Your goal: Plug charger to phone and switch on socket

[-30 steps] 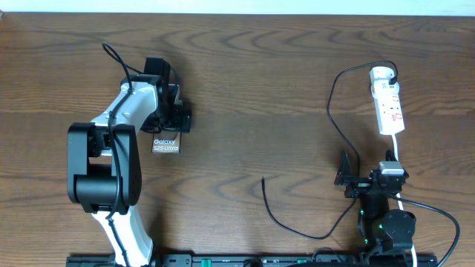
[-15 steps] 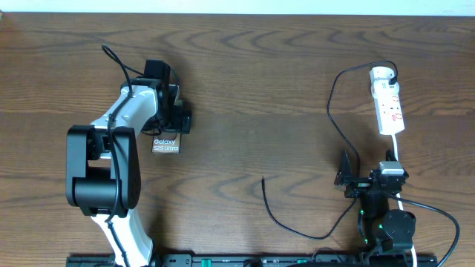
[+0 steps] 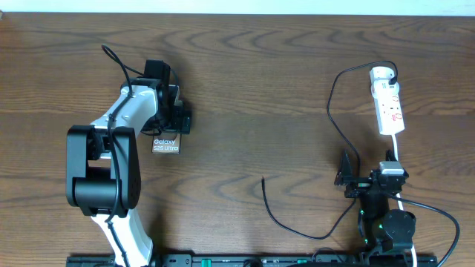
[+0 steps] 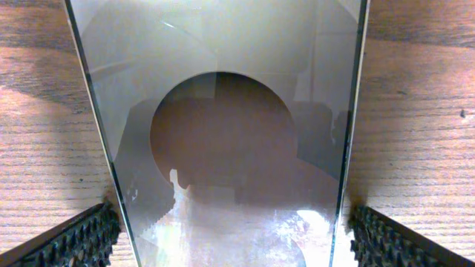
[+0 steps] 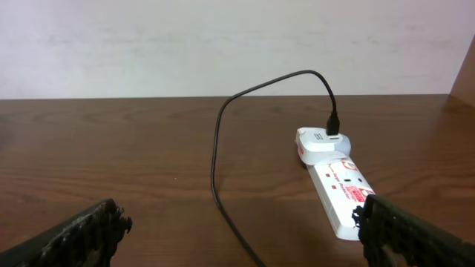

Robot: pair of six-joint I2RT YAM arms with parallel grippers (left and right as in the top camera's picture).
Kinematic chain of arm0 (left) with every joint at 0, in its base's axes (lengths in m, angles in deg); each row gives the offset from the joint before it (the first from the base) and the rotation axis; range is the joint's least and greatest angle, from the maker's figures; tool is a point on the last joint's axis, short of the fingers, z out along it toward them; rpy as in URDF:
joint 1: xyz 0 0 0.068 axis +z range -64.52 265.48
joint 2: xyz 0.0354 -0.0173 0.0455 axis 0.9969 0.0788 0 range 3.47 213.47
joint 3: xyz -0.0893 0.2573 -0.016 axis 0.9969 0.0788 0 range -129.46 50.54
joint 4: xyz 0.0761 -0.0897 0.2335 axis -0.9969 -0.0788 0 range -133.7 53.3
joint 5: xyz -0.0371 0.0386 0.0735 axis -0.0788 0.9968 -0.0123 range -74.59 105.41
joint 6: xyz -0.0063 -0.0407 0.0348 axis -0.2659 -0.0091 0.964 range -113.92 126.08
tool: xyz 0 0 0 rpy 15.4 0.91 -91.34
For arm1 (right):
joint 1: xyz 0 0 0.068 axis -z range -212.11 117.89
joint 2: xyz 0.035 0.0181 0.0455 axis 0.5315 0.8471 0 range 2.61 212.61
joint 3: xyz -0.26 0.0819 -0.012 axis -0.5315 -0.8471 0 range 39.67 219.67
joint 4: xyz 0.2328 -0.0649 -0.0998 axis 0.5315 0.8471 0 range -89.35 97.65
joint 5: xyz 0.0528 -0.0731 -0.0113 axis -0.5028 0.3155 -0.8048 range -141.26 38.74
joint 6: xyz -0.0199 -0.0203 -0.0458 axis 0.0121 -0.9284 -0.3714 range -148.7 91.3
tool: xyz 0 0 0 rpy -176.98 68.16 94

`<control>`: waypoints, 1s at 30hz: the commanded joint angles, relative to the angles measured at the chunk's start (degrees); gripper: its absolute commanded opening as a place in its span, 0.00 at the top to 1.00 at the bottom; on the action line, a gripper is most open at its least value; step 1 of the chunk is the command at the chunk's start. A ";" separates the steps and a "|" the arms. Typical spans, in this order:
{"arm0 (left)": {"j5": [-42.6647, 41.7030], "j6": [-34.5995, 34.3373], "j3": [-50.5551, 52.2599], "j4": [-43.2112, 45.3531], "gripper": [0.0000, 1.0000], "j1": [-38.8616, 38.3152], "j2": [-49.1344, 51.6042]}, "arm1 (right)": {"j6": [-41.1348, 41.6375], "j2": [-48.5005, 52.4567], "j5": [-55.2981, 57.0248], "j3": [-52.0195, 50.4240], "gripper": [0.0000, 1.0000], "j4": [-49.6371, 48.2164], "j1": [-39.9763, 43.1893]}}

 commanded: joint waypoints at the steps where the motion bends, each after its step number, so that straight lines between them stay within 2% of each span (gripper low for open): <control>1: -2.91 -0.13 2.34 -1.33 0.02 0.02 1.86 | -0.87 -0.31 -0.04 -0.04 0.01 0.24 -0.39; 30: -2.89 -0.13 2.34 -0.46 0.03 0.02 1.86 | -0.87 -0.31 -0.04 -0.04 0.01 0.24 -0.39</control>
